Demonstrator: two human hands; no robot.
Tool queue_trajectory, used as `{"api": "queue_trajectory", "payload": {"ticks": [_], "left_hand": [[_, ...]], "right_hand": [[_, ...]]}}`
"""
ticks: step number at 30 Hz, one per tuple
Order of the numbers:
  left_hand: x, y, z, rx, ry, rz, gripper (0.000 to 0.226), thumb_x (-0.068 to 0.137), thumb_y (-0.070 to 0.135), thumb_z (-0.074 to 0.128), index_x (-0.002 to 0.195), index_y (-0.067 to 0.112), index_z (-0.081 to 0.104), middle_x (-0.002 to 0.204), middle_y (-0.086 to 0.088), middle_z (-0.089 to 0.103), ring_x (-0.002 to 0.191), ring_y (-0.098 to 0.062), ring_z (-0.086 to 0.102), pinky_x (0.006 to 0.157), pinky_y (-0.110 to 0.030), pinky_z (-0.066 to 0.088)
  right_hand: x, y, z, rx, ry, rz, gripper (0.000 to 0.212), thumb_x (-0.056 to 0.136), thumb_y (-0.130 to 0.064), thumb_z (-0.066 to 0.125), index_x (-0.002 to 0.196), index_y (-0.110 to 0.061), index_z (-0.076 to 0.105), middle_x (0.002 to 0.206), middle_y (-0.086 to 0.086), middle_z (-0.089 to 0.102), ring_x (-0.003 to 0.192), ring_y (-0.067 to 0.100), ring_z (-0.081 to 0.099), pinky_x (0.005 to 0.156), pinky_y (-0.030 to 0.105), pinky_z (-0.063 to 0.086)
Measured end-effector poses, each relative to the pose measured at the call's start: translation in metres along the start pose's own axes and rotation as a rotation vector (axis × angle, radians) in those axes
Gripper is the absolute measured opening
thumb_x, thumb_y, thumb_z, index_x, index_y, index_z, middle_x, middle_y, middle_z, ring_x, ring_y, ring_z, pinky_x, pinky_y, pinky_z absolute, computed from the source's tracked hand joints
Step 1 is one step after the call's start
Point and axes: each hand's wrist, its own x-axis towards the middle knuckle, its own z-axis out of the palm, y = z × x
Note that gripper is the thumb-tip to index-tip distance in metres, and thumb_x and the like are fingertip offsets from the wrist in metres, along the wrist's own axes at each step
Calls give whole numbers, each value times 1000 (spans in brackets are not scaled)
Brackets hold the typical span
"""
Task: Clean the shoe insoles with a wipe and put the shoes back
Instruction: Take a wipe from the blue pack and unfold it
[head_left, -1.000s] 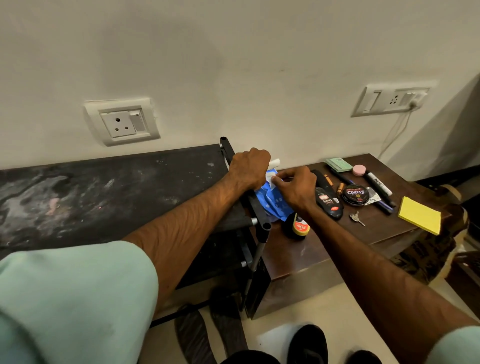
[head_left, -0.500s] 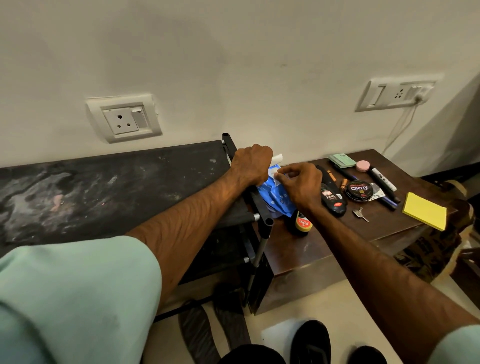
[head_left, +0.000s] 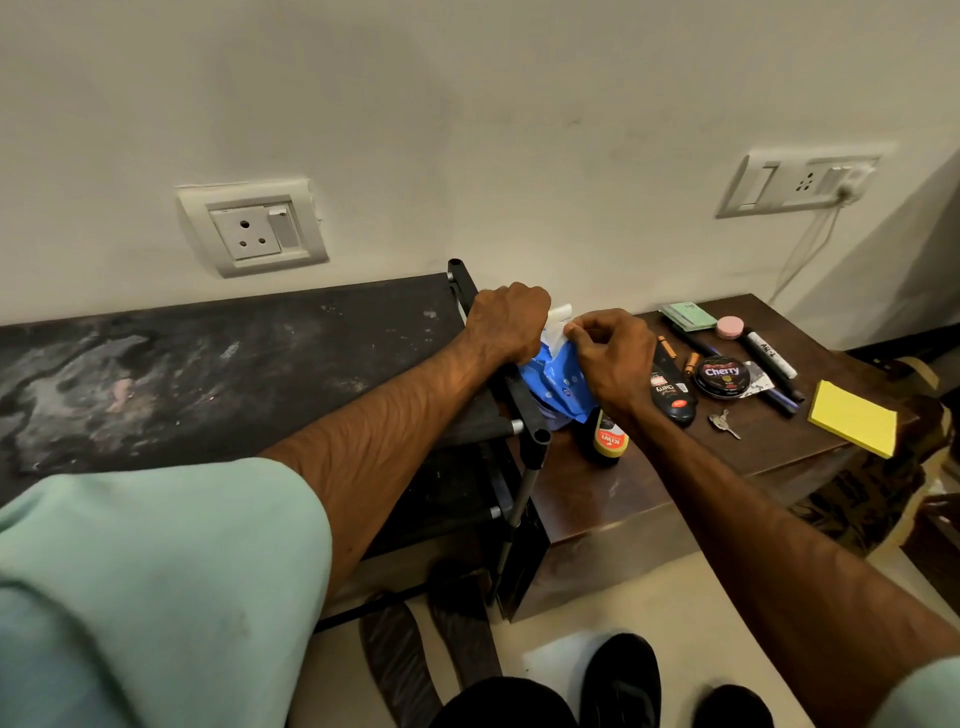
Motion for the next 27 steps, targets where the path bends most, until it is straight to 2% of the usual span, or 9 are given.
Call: {"api": "queue_trajectory", "payload": {"ticks": [5,9,12,16,20,21,23,25,27], "left_hand": [[-1,1,0,4,11,2,29,88,14,67,117,13,63,113,-8,66,103,-27,63,87,-41,50],[-1,2,0,20,16,-4,25,89,14,66,114,13,63,110,-9,66,102,-28,63,83,-40,48],[-1,1,-1,36,16,-5,24,88,13,66,112,13,64,108,-9,66,100,-29,64,80,-39,46],[-1,2,-2,62,-2,-1,18,88,11,66,105,13,59,95,-7,59,99,-28,63,78,-40,45],[-1,3,-2,70,-13,0,17,89,13,66,104,13,58,92,-5,55,97,-27,62,78,-39,44],[-1,2,-2,72,-11,0,15,88,12,66,101,14,57,89,-4,53,96,-27,62,77,-38,44],[-1,2,-3,73,1,-1,13,87,10,65,95,13,55,84,-3,48,94,-28,61,74,-38,42],[-1,2,-3,81,15,1,16,86,8,64,90,13,49,82,-3,46,94,-28,60,73,-38,40],[-2,2,-2,90,24,1,19,86,8,64,88,13,46,82,-4,46,96,-29,60,72,-38,39]], "right_hand": [[-4,1,1,52,23,19,17,95,-23,70,99,-7,75,96,3,75,85,12,69,80,30,58],[-8,2,0,140,10,45,17,101,-24,62,104,-9,68,99,2,70,91,18,67,85,45,59],[-9,0,-2,225,-21,84,17,105,-27,57,106,-11,62,103,5,69,97,25,69,84,54,60],[-9,-3,-4,281,-11,116,20,108,-30,50,109,-11,55,101,10,69,88,28,73,75,53,62],[-6,-7,-8,319,-3,142,25,110,-29,44,116,-6,52,104,22,68,93,36,72,73,51,63],[-6,-8,-9,339,4,147,23,110,-28,44,116,-7,52,102,22,68,90,34,72,73,50,64],[-5,-10,-12,364,43,149,18,110,-26,44,114,-10,52,91,12,67,77,16,72,71,42,63],[-3,-11,-14,352,109,161,17,109,-26,46,112,-12,55,79,-3,60,66,2,60,69,36,55],[-1,-11,-16,362,183,190,20,108,-26,48,113,-9,58,77,-9,56,63,-6,54,67,23,45]]}}
